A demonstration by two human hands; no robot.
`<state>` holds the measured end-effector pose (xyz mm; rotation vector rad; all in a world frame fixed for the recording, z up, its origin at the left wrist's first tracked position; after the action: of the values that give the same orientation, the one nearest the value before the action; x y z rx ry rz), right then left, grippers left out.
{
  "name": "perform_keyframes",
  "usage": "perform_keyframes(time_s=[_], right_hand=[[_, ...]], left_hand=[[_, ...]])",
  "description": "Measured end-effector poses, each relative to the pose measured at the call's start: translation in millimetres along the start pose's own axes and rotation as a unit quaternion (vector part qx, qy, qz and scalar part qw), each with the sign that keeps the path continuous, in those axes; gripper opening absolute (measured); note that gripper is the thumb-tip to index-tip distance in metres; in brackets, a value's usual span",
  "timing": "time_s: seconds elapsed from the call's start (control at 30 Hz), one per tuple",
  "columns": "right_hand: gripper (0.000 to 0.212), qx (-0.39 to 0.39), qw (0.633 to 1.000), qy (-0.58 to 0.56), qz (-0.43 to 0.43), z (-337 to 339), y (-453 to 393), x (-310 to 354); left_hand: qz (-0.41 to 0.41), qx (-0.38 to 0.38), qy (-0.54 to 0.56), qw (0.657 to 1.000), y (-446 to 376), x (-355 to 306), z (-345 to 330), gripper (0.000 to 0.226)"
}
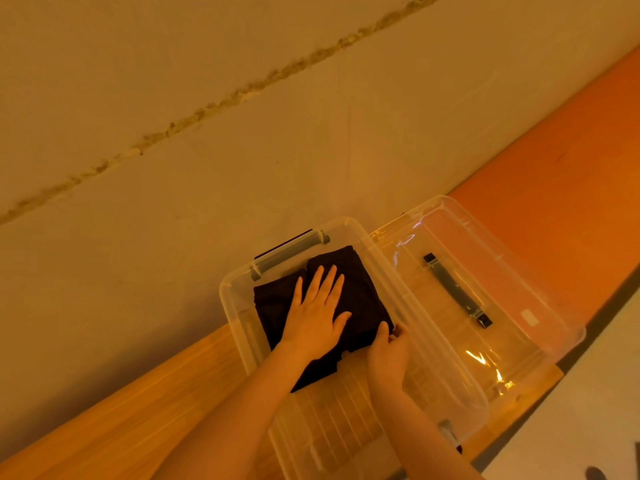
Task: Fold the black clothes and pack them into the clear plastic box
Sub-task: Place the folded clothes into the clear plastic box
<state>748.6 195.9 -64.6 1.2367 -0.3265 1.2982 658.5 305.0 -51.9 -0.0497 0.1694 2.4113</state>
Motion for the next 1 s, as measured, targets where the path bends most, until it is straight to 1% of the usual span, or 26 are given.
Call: perform_keyframes(time_s=[0.03,0.07,0.1,0.17,0.23,0.27,0.33,0.4,0.43,0.47,0.53,0.6,0.67,0.77,0.9,1.0], right_hand=[[0.046,-0.008,0.996,0.054,0.075,4.2,6.8,4.9],[0.049,-0.009,0.980,0.112,0.163,6.8,15.1,11.3],[0.050,-0.006,0.957,0.156,0.245,6.3,21.6,17.5],[0.049,0.012,0.910,0.193,0.367,-1.2,25.4,33.6],[0.052,0.048,0.848,0.225,0.477,-21.2,19.2,50.2],[0.052,0.088,0.814,0.258,0.513,-34.7,15.4,58.4],[0.052,0.173,0.744,0.348,0.543,-62.7,6.7,68.9],[0.054,0.222,0.677,0.426,0.558,-84.6,-3.2,66.0],[0.055,0.234,0.660,0.438,0.564,-92.0,-7.8,61.4],[0.057,0.238,0.652,0.442,0.568,-96.5,-11.9,56.2],[0.064,0.213,0.644,0.445,0.585,-100.6,-17.5,42.5],[0.062,0.181,0.643,0.441,0.599,-101.1,-20.8,35.7],[0.062,0.177,0.640,0.436,0.607,-100.9,-21.7,36.2],[0.064,0.194,0.631,0.436,0.611,-100.6,-23.6,36.7],[0.067,0.198,0.643,0.439,0.596,-97.6,-23.0,36.0],[0.061,0.197,0.663,0.427,0.583,-96.3,-22.3,36.4]], left_hand=[[0.002,0.008,0.001,1.000,0.5,-2.6,-2.9,0.067],[0.003,0.013,0.003,1.000,0.8,-5.4,-4.3,0.068],[0.006,0.016,0.007,1.000,1.5,-7.2,-5.1,0.067],[0.024,0.005,0.016,1.000,5.0,-6.3,-2.4,0.065],[0.080,-0.021,0.011,0.997,12.3,2.4,1.3,0.063],[0.120,-0.024,0.002,0.993,17.0,8.3,1.8,0.064],[0.190,-0.012,-0.001,0.982,24.1,18.9,-1.4,0.066],[0.212,-0.002,0.009,0.977,27.2,25.1,-5.2,0.067],[0.211,-0.003,0.011,0.977,27.6,27.5,-6.3,0.067],[0.209,-0.004,0.010,0.978,28.4,29.4,-6.8,0.067],[0.210,-0.003,0.013,0.978,30.5,31.9,-8.1,0.068],[0.215,0.000,0.010,0.977,33.0,31.0,-9.3,0.068],[0.218,-0.003,0.010,0.976,33.3,29.6,-9.7,0.067],[0.217,-0.007,0.008,0.976,33.4,28.5,-12.1,0.067],[0.214,-0.008,0.007,0.977,35.5,27.0,-15.6,0.066],[0.217,-0.008,0.012,0.976,35.4,25.3,-16.7,0.075]])
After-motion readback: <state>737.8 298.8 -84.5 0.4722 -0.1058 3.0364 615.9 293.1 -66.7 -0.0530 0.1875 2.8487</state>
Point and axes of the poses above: each hand's wrist, its own y-axis away from the middle knuckle, its own z-axis out of the back of the hand, x = y × z, the point moved 4 cm from there along -y, towards the middle knuckle, and after that the axes turned 9 degrees about -x, right-handed, at the moved point
